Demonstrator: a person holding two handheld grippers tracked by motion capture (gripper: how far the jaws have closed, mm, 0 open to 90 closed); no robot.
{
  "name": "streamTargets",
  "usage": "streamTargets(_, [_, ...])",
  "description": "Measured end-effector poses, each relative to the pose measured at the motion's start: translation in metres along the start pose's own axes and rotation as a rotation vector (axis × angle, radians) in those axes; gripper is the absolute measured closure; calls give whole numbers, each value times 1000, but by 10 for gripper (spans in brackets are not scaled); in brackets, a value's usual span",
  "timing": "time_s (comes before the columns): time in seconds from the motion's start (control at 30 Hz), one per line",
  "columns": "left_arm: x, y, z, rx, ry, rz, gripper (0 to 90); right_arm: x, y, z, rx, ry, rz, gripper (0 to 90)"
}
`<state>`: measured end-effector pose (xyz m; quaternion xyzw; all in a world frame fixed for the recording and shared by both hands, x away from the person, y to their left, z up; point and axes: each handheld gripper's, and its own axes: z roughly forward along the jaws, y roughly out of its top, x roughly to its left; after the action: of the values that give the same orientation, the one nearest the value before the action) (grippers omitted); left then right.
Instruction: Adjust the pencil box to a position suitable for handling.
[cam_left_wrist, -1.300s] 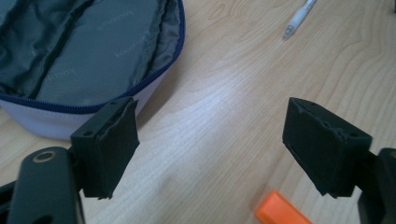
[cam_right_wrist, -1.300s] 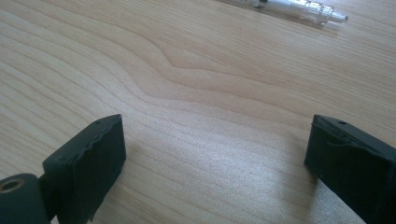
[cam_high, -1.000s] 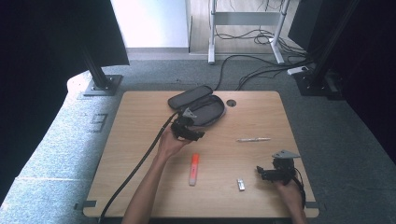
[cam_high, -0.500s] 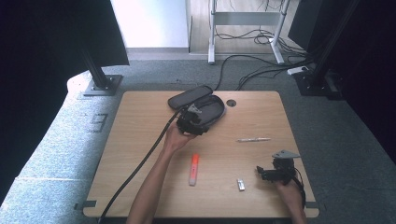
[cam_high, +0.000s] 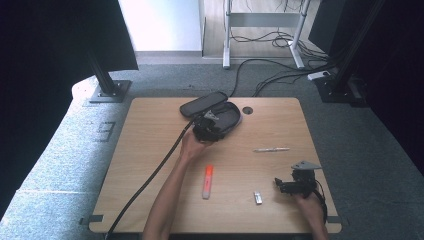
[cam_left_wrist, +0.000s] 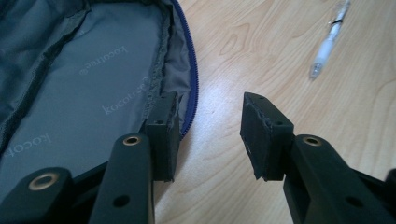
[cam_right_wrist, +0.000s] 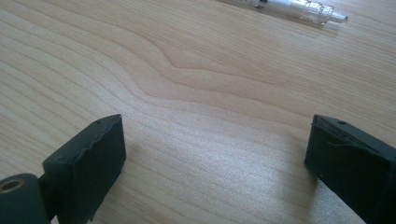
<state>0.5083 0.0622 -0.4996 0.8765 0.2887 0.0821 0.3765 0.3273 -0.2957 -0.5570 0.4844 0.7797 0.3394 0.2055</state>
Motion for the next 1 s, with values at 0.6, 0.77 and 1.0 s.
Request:
streamTargets(0.6, [4, -10, 23, 11, 48, 1, 677, 0, 0, 0, 1, 0, 2, 46])
streamTargets(0.77, [3, -11, 24, 19, 79, 16, 733, 0, 0, 0, 1, 0, 2, 46])
streamTargets(1.0, [1, -11, 24, 19, 83, 39, 881, 0, 0, 0, 1, 0, 2, 46])
